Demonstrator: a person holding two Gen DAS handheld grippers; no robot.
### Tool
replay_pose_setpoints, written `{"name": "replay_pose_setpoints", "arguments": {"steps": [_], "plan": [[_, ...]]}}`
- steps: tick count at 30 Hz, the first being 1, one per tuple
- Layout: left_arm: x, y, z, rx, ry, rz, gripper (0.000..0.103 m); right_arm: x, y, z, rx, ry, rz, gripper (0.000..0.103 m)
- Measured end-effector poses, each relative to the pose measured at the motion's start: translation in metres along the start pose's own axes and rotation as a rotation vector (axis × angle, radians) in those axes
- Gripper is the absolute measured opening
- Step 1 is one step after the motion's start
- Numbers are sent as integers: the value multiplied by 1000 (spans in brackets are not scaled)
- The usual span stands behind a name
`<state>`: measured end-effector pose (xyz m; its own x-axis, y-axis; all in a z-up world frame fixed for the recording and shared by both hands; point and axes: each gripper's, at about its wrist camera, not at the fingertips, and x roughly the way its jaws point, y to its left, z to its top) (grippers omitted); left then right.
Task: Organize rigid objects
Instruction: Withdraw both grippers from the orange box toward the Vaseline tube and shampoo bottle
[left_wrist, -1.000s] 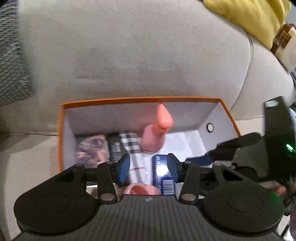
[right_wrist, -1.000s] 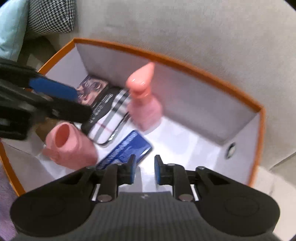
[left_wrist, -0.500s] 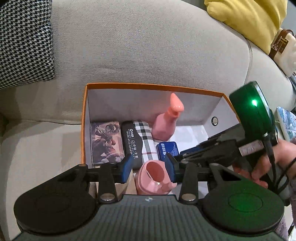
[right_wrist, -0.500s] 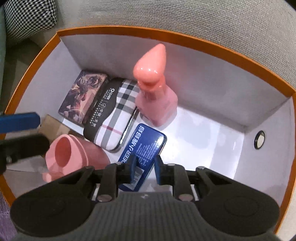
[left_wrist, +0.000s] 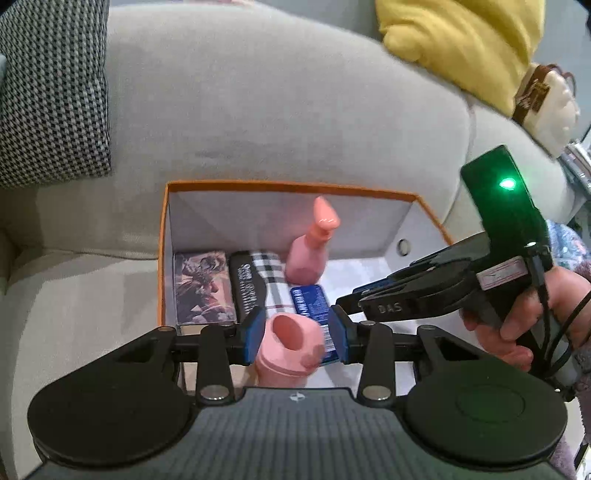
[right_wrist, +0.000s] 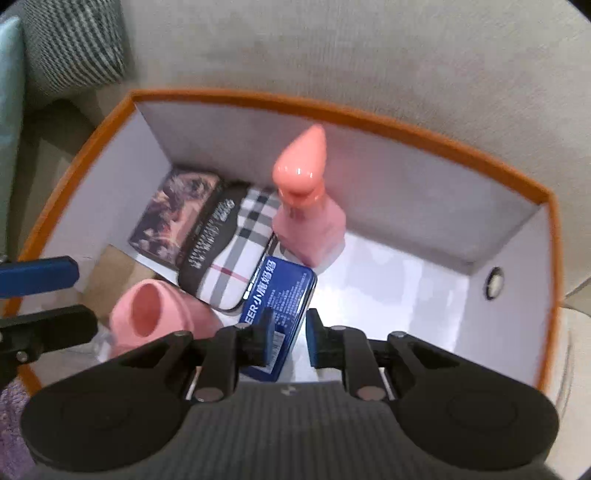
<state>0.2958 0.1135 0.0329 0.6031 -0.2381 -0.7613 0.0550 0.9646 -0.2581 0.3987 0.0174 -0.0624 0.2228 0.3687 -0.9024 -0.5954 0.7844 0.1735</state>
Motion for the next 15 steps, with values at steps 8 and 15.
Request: {"name": "replay_pose_setpoints", "arguments": {"steps": [8, 15], "plan": [[-58, -27, -31, 15, -89, -52, 46, -85, 8, -57, 56, -213, -2, 19], [-86, -51, -88, 39, -83, -95, 47, -139, 2, -141, 191, -360, -60, 19]]}}
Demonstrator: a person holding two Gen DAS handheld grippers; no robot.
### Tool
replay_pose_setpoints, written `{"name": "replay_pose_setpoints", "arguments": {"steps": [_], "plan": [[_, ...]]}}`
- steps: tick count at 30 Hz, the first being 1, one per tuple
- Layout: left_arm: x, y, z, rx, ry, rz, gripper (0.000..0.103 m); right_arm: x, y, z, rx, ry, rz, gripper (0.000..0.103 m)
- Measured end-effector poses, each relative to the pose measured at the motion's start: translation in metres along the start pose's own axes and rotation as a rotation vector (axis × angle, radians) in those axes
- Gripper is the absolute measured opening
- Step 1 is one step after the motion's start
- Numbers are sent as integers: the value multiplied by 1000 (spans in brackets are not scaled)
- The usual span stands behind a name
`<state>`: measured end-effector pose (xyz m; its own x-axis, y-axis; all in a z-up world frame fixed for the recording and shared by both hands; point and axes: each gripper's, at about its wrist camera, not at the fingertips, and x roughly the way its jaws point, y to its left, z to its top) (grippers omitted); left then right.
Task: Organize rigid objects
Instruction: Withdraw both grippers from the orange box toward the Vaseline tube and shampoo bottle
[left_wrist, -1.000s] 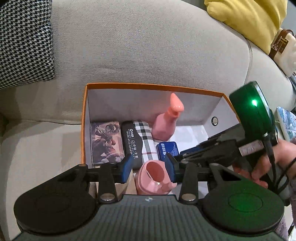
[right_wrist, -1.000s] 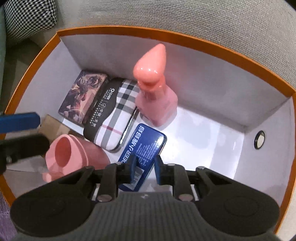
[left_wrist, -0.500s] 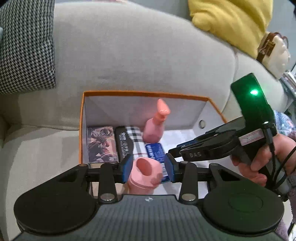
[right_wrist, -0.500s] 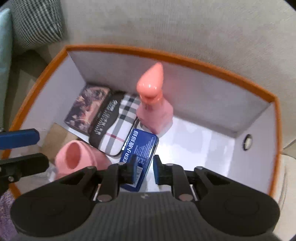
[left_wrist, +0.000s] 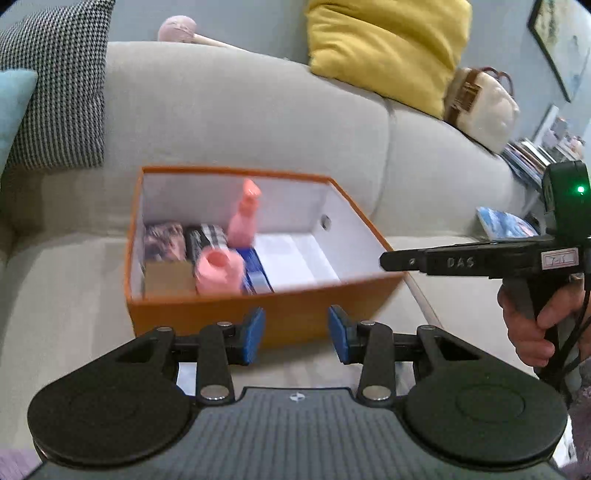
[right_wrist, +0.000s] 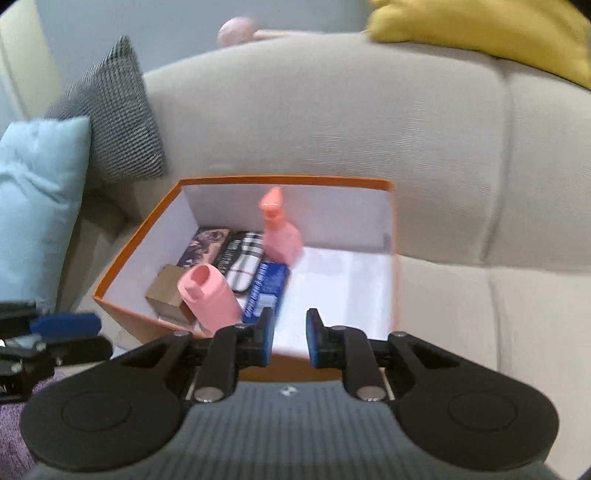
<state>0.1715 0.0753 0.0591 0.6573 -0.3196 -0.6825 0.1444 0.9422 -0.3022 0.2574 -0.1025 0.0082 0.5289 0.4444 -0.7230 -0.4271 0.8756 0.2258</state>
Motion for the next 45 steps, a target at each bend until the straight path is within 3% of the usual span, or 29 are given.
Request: {"name": "replay_pose_setpoints", "arguments": {"steps": [3, 6, 9, 11, 17, 24, 31, 34, 41, 45], "plan": [[2, -10, -25, 15, 16, -69, 47, -20, -8, -36, 48, -29, -51, 19], [13, -21, -49, 39, 11, -66, 47, -27, -13, -73, 86, -17, -104, 20], [25, -33, -60, 95, -4, -49, 55, -22, -21, -102, 174, 30, -107, 21], [34, -44, -65, 170, -11, -45, 60, -18, -24, -116, 217, 42, -93, 30], [55, -55, -70, 280, -13, -18, 64, -1, -37, -127, 295, 59, -53, 42], [79, -62, -74, 351, 0, -35, 64, 25, -42, -122, 349, 89, -87, 42], [87, -63, -73, 362, -5, -84, 42, 42, -46, -119, 352, 131, -113, 43], [85, -63, -74, 363, -2, -96, 22, 47, -45, -119, 339, 145, -115, 43], [79, -64, -80, 327, 28, -99, 18, 46, -36, -120, 299, 85, -37, 35], [83, -63, -78, 293, 36, -99, 19, 49, -36, -121, 297, 116, -32, 34]]}}
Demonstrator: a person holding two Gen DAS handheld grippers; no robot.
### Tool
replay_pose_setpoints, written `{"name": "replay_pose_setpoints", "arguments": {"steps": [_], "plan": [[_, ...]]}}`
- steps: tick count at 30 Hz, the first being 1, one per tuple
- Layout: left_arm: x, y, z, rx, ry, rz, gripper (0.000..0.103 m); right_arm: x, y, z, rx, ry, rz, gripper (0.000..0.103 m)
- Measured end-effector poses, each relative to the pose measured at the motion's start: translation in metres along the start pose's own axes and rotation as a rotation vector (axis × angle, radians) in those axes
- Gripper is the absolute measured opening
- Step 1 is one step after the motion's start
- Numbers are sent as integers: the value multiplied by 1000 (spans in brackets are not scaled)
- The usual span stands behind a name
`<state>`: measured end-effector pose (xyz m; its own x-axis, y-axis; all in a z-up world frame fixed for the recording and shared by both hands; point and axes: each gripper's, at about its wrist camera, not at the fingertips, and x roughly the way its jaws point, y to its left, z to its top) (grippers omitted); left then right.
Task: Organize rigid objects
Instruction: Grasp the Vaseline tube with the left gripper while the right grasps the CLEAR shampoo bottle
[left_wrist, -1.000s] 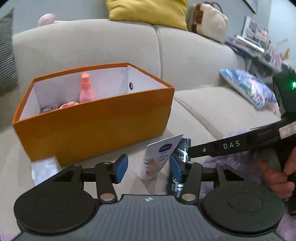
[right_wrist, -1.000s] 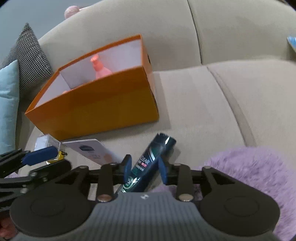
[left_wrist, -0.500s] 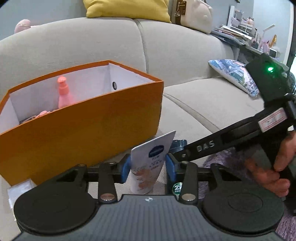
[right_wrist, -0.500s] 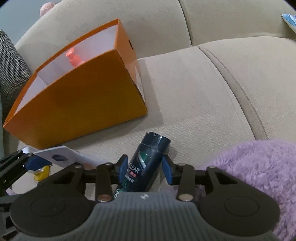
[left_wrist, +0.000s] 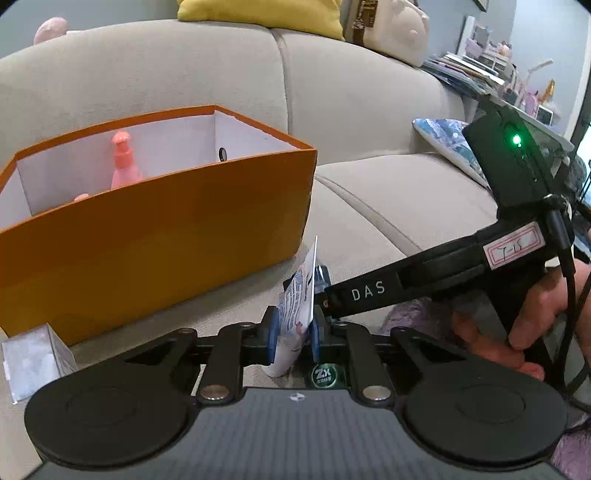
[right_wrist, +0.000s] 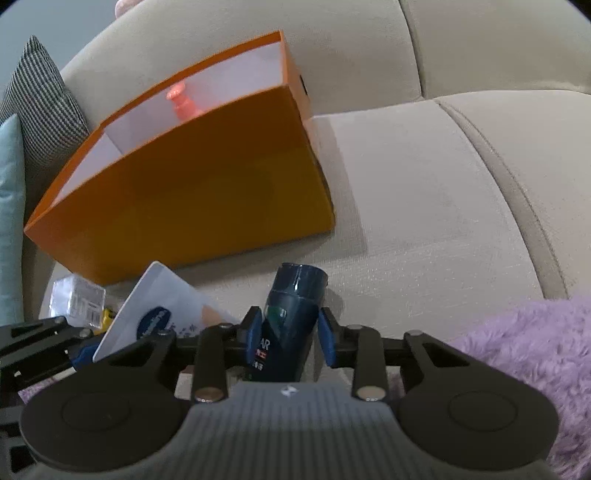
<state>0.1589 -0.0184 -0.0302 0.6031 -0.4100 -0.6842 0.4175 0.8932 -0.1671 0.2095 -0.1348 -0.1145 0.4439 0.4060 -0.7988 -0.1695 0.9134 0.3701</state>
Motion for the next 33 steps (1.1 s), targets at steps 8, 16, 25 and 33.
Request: {"name": "replay_pose_setpoints", "arguments": {"steps": [8, 16, 25, 33], "plan": [[6, -1, 3, -31, -19, 39, 20, 9, -5, 1, 45, 52, 26, 40], [9, 6, 3, -94, -43, 54, 20, 13, -3, 1, 53, 56, 24, 40], [4, 2, -1, -77, -72, 88, 17, 10, 4, -3, 12, 40, 7, 38], [-22, 6, 1, -110, -147, 122, 17, -15, 10, -9, -24, -81, 24, 36]]}}
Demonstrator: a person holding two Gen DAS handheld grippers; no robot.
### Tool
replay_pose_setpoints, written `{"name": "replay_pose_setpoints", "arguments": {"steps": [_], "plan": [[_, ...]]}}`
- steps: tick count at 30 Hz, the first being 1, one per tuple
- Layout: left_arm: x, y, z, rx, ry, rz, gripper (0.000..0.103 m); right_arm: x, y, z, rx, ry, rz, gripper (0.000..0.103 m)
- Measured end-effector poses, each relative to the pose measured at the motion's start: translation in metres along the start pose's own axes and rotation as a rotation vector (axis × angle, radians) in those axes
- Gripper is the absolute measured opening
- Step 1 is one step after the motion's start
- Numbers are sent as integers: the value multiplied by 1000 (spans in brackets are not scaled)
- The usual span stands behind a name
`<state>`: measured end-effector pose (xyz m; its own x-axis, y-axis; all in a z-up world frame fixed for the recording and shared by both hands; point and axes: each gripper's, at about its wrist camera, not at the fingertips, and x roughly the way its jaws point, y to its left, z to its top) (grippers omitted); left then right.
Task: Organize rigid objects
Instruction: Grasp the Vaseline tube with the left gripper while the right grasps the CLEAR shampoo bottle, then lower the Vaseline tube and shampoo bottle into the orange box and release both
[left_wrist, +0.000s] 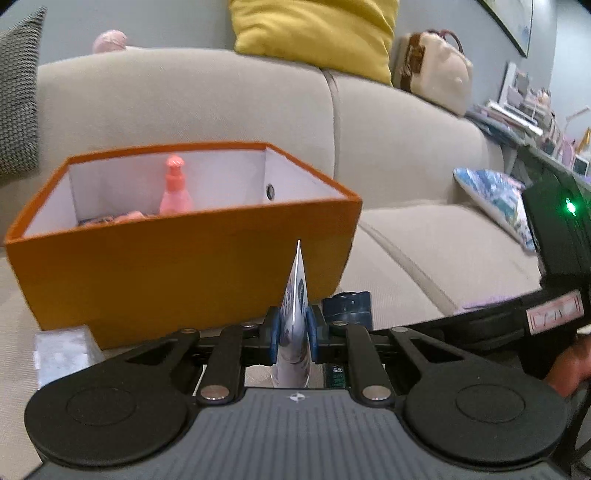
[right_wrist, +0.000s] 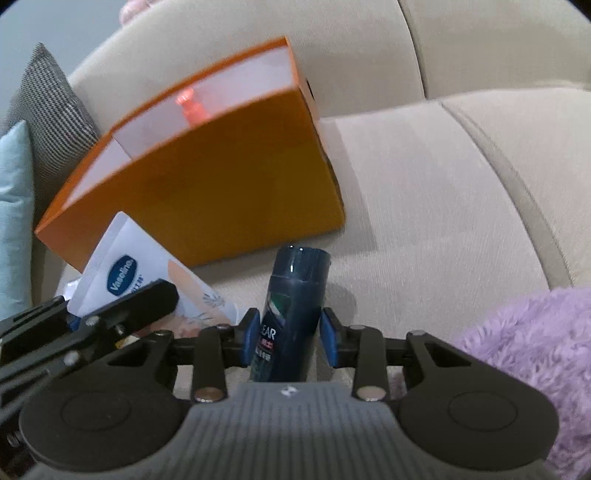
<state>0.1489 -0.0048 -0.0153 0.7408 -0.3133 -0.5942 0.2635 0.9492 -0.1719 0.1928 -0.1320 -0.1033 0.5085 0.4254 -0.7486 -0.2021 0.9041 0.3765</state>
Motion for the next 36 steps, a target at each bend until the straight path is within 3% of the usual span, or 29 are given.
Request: {"name": "replay_pose_setpoints", "arguments": {"steps": [12, 19, 24, 28, 36], "plan": [[-39, 15, 38, -94, -131, 1, 17, -69, 18, 13, -105, -256, 25, 34], [-56, 34, 85, -149, -231, -12, 17, -112, 39, 56, -187, -383, 93, 34], [-49, 46, 114, -123, -256, 13, 17, -113, 60, 94, -249, -435, 116, 34], [-26, 56, 128, -119, -212, -4, 17, -93, 72, 119, -310, -416, 98, 34], [43, 75, 124, -140, -46, -8, 17, -20, 80, 148, -403, -190, 34, 33]]}}
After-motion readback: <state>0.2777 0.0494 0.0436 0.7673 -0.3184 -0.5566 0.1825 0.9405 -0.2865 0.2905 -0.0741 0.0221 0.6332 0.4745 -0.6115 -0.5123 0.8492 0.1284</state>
